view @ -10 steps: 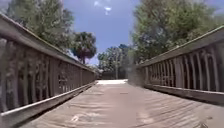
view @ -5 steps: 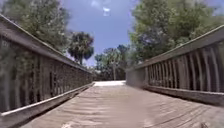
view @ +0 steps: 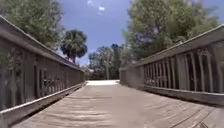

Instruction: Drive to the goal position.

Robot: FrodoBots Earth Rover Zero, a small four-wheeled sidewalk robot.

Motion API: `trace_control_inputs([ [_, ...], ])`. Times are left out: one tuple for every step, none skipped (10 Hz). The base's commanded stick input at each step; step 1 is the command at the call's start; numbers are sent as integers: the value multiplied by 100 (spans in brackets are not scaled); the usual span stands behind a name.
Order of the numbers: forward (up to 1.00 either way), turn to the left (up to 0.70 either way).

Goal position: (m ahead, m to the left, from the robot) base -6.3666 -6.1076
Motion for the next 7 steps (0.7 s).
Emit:
trace_control_inputs([
  [45,0],
  [45,0],
  [45,0],
  [45,0],
  [45,0],
  [45,0],
  [45,0],
])
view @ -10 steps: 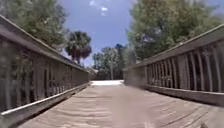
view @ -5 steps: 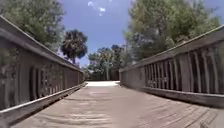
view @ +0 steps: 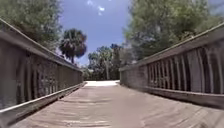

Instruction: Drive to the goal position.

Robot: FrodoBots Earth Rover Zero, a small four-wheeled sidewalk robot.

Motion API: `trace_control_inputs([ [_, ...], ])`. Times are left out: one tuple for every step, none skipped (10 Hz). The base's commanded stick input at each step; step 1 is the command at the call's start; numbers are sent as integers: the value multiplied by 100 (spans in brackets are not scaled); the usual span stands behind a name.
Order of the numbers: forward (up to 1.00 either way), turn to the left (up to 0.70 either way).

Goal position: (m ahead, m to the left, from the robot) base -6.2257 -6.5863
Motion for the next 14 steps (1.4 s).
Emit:
trace_control_inputs([
  [45,0],
  [45,0],
  [45,7],
  [45,25],
  [45,27],
  [45,27],
  [45,12],
  [45,0],
  [45,0],
  [45,0],
  [45,0],
  [45,0],
  [45,0],
  [45,0],
])
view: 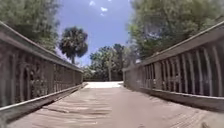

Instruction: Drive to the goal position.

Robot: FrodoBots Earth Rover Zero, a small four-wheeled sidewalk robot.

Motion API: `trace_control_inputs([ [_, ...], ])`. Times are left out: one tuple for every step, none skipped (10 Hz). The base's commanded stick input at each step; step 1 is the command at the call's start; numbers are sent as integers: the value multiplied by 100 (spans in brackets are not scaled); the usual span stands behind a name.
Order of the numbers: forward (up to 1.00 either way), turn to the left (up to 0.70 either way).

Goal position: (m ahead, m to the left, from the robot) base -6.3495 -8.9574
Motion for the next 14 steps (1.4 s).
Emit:
trace_control_inputs([
  [45,0],
  [45,0],
  [45,0],
  [45,0],
  [45,0],
  [45,0],
  [45,0],
  [45,0],
  [45,0],
  [45,0],
  [45,0],
  [45,0],
  [45,0],
  [45,0],
])
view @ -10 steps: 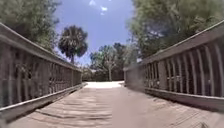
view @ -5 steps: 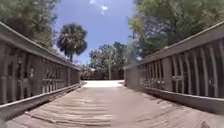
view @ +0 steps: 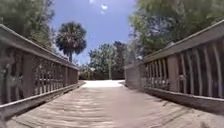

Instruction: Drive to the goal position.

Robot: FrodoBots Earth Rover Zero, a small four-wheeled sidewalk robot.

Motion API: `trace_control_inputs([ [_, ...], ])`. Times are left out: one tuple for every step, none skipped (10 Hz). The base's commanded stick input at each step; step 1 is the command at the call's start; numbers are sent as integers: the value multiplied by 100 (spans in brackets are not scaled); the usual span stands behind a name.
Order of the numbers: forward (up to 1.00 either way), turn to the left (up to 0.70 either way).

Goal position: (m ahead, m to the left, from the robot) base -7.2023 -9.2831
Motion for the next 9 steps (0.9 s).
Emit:
trace_control_inputs([
  [45,0],
  [45,0],
  [45,0],
  [45,0],
  [45,27],
  [45,27],
  [45,17],
  [45,0],
  [45,0],
])
